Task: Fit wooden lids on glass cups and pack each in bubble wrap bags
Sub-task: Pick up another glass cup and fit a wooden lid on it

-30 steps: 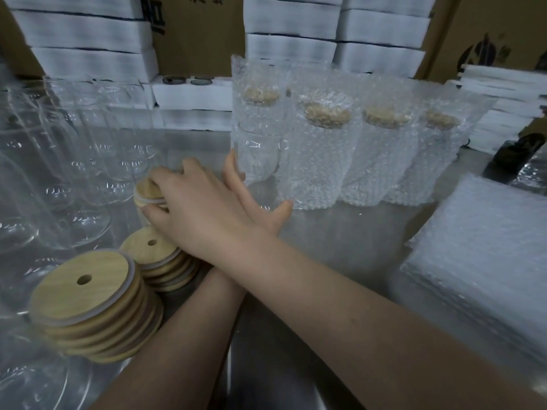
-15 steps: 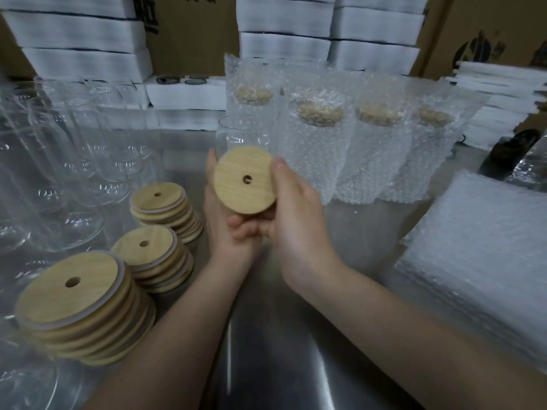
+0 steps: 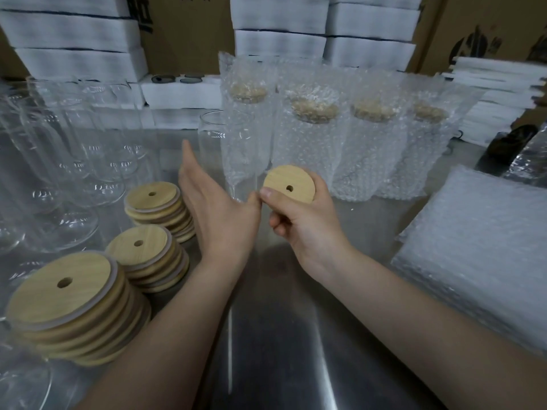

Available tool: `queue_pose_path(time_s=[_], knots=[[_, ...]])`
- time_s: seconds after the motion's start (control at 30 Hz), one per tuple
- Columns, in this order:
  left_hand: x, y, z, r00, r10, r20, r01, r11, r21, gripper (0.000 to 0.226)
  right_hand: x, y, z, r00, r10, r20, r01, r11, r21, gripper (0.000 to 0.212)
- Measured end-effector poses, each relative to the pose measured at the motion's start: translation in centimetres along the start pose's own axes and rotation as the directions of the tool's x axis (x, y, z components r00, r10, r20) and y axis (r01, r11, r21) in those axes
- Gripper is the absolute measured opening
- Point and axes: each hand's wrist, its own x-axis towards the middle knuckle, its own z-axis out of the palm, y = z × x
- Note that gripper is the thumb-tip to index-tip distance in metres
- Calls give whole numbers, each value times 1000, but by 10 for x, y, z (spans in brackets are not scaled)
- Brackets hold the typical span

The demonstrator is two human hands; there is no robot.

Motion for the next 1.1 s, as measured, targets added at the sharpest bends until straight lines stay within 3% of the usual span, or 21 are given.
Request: queue_pose_path(time_s=[0.1, 0.37, 0.6, 0.87, 1.0, 1.1], knots=[[0, 0, 0, 999, 37, -11, -37, 998, 57, 98, 1, 0, 0, 1000, 3, -26, -4, 1000, -13, 48], [-10, 18, -1, 947, 315, 69, -322, 935, 147, 86, 0, -6, 0, 995, 32, -96, -32, 999, -6, 29], [-17, 24, 0, 908, 384, 166, -408, 901, 146, 80, -3, -12, -2, 993, 20, -113, -23, 999, -32, 19], [-21, 28, 2, 869, 414, 270, -451, 888, 90, 77, 2, -9, -5, 992, 11, -124, -11, 1000, 1, 24], [-23, 22, 6, 828, 319, 460, -353, 936, -14, 80, 4, -7, -5, 993, -9, -116, 16, 998, 60, 32], [-22, 13, 10, 824, 243, 513, -257, 965, -44, 79, 5, -7, -3, 990, -8, -140, 17, 998, 65, 31]])
